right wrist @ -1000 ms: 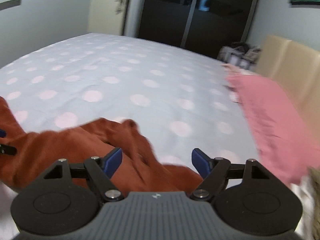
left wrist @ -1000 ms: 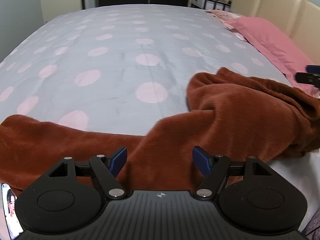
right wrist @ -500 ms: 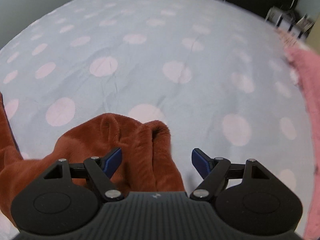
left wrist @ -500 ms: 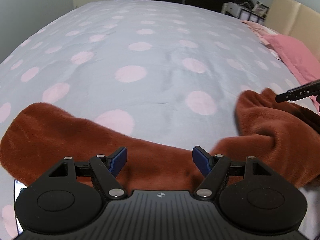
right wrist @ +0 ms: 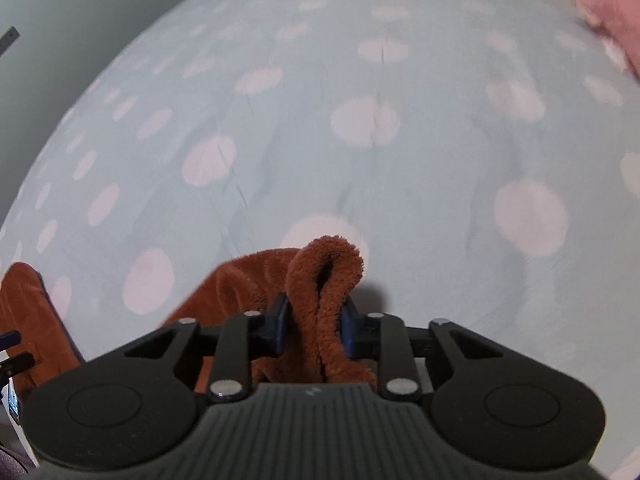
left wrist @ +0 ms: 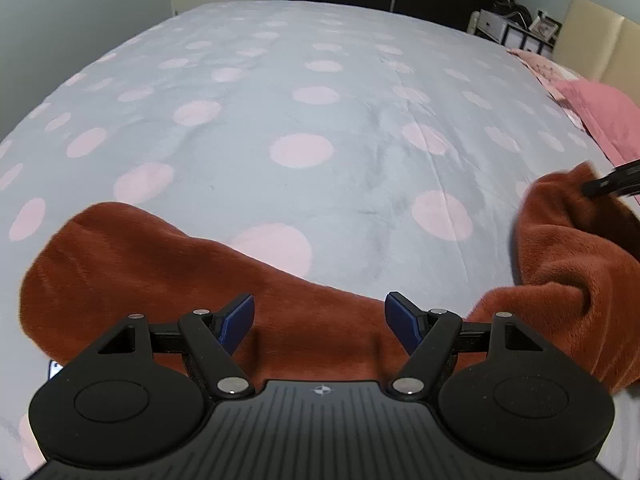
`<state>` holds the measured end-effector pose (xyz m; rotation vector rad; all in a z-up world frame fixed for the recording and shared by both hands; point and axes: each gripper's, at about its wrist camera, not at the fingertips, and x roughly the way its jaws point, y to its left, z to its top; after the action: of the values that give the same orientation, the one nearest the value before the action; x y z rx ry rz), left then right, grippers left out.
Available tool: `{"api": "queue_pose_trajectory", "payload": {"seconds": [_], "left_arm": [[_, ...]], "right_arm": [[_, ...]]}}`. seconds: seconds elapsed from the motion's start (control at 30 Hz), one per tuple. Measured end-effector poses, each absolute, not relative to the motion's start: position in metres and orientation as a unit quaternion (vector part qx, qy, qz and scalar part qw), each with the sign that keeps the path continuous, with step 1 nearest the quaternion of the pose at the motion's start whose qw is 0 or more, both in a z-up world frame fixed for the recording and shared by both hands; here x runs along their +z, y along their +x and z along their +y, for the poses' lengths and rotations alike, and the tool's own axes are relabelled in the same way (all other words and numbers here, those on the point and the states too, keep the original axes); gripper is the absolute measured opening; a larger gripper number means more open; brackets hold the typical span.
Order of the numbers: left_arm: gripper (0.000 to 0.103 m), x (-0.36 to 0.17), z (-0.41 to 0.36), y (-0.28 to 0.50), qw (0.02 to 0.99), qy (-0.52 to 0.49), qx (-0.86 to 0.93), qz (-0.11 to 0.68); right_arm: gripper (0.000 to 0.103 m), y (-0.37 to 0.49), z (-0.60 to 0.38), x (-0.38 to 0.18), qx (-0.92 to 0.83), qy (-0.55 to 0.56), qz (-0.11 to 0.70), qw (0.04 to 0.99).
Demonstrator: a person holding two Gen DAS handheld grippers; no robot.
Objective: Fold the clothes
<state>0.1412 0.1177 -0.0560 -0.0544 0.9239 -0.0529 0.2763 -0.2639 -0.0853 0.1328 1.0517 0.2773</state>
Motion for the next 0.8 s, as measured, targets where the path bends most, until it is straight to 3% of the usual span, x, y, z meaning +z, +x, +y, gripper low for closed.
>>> {"api": "queue_pose_trajectory", "payload": {"seconds": [0.43,0.67,0.8], "left_arm": [[0.071,-0.026,0.150,0.131,0.913,-0.053,0.008,0.405],[0.071,-0.024,0.160,0.131,0.913,-0.031,0.018,0.406],[0.071,-0.028,0.157,0.135,0.915,0.036,-0.001,0.402]], "right_arm": [[0.024,0.175,-0.376,0.074,-0.034,0.021,0.310,0.950],[0.024,0.079,-0.430,0.092,-0.105,0.089,0.237,0.962],[0.024,0.045,-0.444,0.080,-0.123,0.119,0.214,0.962]]}}
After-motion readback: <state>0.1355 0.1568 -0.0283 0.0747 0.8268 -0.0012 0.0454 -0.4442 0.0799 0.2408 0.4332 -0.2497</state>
